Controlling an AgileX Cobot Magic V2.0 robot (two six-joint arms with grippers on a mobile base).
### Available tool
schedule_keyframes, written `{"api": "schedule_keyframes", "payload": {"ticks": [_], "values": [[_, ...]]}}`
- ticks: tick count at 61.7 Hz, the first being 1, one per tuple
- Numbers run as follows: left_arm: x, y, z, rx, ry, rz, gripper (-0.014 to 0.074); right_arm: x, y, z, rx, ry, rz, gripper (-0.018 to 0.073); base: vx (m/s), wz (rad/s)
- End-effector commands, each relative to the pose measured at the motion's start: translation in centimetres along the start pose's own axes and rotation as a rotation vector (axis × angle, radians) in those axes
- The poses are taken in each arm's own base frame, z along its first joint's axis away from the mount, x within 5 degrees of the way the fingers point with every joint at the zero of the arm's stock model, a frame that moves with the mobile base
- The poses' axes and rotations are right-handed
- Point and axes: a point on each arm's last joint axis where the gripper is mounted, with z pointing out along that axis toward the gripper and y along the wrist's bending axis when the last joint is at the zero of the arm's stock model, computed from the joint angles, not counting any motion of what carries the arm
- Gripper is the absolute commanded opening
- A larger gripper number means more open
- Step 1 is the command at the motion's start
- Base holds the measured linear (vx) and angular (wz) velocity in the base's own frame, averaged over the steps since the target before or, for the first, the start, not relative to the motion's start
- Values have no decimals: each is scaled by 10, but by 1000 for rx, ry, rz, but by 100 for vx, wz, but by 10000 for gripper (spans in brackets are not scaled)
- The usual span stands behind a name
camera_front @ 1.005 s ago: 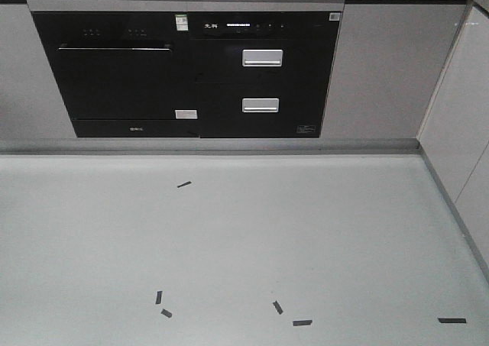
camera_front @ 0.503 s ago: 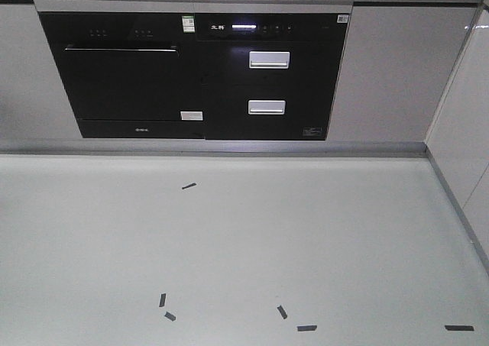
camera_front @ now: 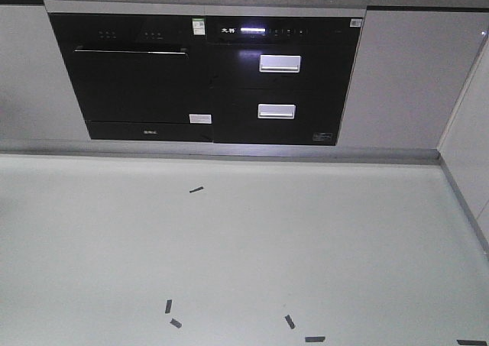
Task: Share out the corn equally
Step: 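Drive the base forward toward the black built-in cabinet and counter, then continue driving forward toward the counter with the corn pot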
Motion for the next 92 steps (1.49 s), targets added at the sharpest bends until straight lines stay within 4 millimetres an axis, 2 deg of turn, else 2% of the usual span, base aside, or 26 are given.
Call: {"api": "schedule_keyframes", "payload": {"ticks": [1,92], "values": [[-2,0,-1,1,-70,-9,-6,-5,1,0,-11,-69,-7,-6,8,7],[-2,0,-1,1,-70,-9,-6,-5,1,0,-11,-69,-7,-6,9,0]]}}
